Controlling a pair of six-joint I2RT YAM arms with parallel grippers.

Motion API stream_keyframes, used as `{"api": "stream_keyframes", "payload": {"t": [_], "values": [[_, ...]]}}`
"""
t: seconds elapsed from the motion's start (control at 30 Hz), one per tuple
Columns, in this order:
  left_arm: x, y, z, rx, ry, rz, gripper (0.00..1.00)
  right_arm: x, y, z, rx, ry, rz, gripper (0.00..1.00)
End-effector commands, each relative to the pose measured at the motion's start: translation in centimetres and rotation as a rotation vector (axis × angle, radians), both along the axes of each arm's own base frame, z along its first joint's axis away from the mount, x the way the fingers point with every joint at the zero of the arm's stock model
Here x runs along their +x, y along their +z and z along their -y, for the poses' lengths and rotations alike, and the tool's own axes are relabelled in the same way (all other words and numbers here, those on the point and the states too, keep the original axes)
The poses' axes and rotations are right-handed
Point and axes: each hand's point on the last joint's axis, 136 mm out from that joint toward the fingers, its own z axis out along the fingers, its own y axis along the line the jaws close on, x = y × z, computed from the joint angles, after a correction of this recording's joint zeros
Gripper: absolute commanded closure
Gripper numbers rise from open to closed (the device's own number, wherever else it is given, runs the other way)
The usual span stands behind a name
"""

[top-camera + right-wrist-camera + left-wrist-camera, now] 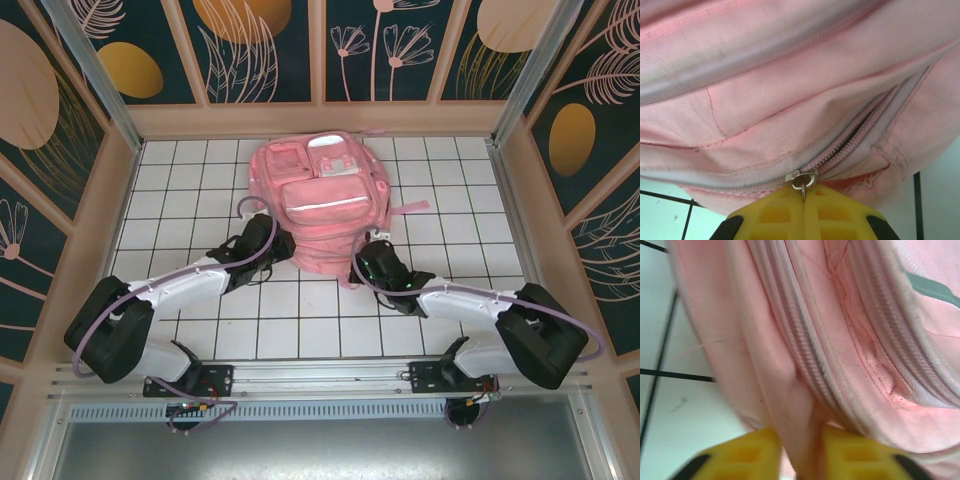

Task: Pack the student bag

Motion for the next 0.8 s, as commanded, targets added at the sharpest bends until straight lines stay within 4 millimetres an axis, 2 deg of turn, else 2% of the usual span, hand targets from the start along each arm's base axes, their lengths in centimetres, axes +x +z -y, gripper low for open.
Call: {"api": "stream_keyframes", "payload": {"t": [0.0, 0.13, 0.27, 0.37, 0.5, 0.77], "values": [[0.5, 2.5, -1.3, -0.006, 0.027, 0.066, 0.51, 0.3, 0.6, -1.4, -0.009, 0.065, 0.018, 1.00], [-1.4, 3.3, 0.2, -0.142, -0.001, 0.036, 0.48, 0.1, 1.0, -2.8, -0.007, 0.104, 0.027, 1.00], [-3.9, 3.7, 3.9, -0.240, -0.070, -0.013, 0.48, -0.1, 1.5, -3.4, 0.001, 0.123, 0.041, 1.00], [-5.0, 3.7, 7.0, -0.290, -0.103, -0.054, 0.49, -0.3, 2.0, -3.6, 0.004, 0.129, 0.059, 1.00], [-5.1, 3.0, 9.6, -0.385, -0.085, -0.123, 0.49, -0.7, 2.0, -3.3, 0.014, 0.127, 0.066, 1.00], [-3.6, 1.5, 11.5, -0.502, 0.015, -0.185, 0.46, -1.0, 2.2, -2.8, 0.017, 0.122, 0.093, 1.00]]}}
